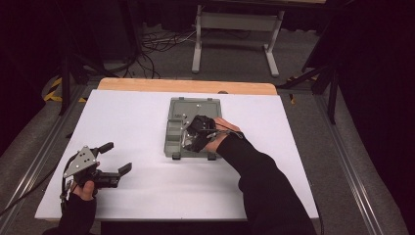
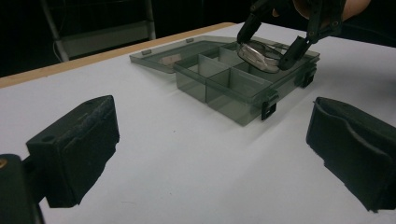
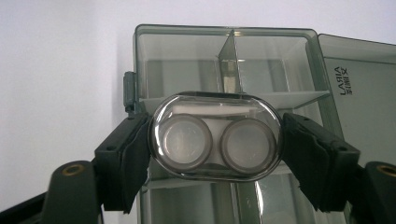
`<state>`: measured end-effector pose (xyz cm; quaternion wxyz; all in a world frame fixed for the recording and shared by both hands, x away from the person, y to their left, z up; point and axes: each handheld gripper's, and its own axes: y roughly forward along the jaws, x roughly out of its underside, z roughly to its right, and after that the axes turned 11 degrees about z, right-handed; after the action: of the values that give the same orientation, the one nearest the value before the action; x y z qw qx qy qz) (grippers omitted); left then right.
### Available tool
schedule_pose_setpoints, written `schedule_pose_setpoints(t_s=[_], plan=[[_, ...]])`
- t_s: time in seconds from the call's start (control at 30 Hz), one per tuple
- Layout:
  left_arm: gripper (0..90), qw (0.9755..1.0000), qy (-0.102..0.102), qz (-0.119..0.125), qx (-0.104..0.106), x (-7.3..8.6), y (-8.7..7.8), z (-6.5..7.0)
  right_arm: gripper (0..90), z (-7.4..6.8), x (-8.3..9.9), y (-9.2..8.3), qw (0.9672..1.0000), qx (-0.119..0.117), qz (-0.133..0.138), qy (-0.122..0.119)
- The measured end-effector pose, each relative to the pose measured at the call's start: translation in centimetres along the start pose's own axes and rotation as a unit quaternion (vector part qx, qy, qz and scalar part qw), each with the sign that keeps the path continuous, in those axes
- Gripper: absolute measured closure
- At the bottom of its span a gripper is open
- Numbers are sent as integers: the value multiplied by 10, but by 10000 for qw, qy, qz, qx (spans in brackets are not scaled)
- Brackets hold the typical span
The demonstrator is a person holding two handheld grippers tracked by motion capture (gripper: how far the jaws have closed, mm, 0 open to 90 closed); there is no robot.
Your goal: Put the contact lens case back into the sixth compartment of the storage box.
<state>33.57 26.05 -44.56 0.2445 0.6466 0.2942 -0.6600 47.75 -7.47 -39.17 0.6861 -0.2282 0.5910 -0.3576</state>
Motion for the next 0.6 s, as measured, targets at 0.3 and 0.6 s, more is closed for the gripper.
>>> schedule_pose_setpoints(t_s=[0.3, 0.6], plan=[[34, 10000, 3, -1, -5, 0, 0, 0, 266, 0, 0, 2, 10000, -90, -30, 30], [34, 10000, 5, 1, -12, 0, 0, 0, 266, -1, 0, 4, 9998, -175, -66, 37]])
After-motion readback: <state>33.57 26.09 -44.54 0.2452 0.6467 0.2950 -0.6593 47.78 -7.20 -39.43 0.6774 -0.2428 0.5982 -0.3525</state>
